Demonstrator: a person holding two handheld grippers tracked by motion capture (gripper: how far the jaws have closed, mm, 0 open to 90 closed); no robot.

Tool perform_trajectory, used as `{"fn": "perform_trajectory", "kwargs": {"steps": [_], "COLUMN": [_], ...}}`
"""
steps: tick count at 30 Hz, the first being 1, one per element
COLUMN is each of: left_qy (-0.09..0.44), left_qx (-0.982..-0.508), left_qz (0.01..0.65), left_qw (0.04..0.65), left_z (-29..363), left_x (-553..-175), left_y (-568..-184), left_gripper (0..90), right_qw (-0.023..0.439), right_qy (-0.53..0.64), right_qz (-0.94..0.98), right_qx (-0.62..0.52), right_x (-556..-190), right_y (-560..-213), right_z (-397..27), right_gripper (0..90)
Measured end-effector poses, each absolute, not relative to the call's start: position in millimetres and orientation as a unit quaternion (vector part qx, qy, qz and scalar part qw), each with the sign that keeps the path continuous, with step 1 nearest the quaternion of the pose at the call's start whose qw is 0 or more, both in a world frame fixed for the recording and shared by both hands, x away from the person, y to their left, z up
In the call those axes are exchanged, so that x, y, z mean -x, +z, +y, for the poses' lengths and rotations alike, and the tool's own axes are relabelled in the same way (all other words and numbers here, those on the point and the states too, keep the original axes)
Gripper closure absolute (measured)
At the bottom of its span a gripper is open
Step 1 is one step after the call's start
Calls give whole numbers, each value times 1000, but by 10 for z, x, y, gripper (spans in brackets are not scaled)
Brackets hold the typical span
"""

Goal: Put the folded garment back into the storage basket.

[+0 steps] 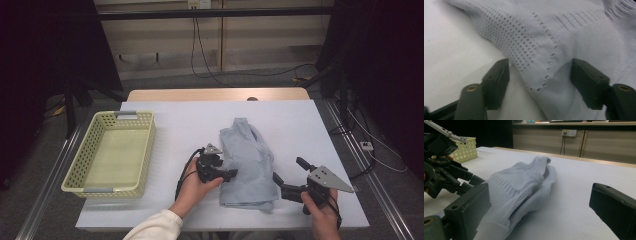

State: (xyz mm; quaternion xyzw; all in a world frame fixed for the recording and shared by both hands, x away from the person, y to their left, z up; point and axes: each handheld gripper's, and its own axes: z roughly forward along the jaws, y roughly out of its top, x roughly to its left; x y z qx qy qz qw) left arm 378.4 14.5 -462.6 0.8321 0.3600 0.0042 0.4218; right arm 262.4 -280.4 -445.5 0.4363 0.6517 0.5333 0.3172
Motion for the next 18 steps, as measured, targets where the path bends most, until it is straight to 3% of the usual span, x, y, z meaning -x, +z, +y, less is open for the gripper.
{"fn": "perform_trajectory", "kwargs": {"steps": [6,18], "left_qy": [-8,-26], "left_qx": [-831,-824], "left_qz": [370,390], "left_qw": [414,411], "left_z": [107,72], "left_x": [-3764,-3757], "left_y": [-4606,-4595], "left_gripper": [453,565], "right_qw": [317,317], "right_qy": [535,534], "right_qz": [650,652], "right_qx": [-437,-435], "right_x": [-2632,-2647], "right_y": [-4454,-4457], "right_z": [-2796,-2787], "right_gripper": [30,31]}}
